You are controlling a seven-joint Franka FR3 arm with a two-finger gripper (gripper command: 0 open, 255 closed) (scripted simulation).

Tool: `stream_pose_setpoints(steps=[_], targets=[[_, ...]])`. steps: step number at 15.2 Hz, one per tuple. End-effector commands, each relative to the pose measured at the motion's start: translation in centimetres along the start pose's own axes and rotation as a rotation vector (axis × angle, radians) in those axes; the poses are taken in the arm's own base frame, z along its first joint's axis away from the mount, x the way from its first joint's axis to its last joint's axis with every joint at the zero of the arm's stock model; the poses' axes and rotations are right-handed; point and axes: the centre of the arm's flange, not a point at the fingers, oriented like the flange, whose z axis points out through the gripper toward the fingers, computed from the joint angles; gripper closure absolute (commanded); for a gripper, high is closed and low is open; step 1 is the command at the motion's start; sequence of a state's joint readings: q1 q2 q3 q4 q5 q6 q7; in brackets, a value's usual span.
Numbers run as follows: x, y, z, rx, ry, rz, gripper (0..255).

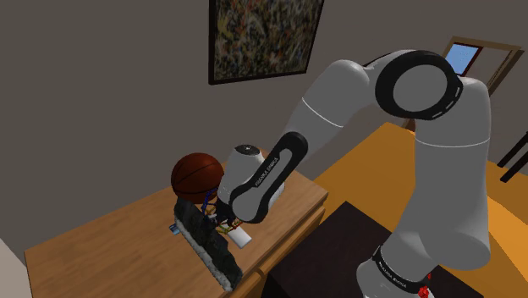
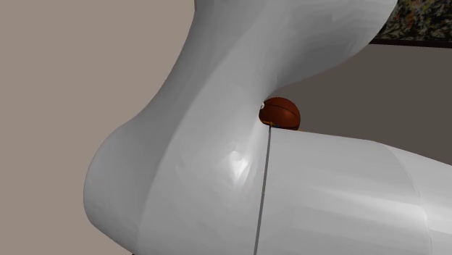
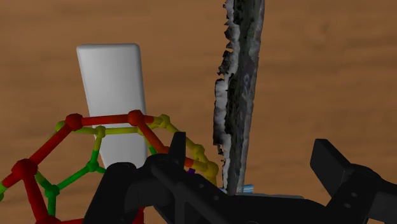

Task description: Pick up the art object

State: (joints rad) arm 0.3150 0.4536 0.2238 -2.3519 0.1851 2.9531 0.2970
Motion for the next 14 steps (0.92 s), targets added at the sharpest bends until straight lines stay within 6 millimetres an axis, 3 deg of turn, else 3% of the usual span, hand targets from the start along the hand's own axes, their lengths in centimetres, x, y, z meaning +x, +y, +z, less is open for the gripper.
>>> stream_pose_setpoints(steps=[1, 5, 6, 14], targets=[[0.06, 0.21, 1.05, 0.000, 0.001, 0.000, 0], [-0.01, 0.37, 1.86, 0.000, 0.001, 0.000, 0], [-0.03, 0.34, 1.85, 0.000, 0.001, 0.000, 255], [-0.10, 0.31, 1.81, 0.000, 0.001, 0.000, 255]])
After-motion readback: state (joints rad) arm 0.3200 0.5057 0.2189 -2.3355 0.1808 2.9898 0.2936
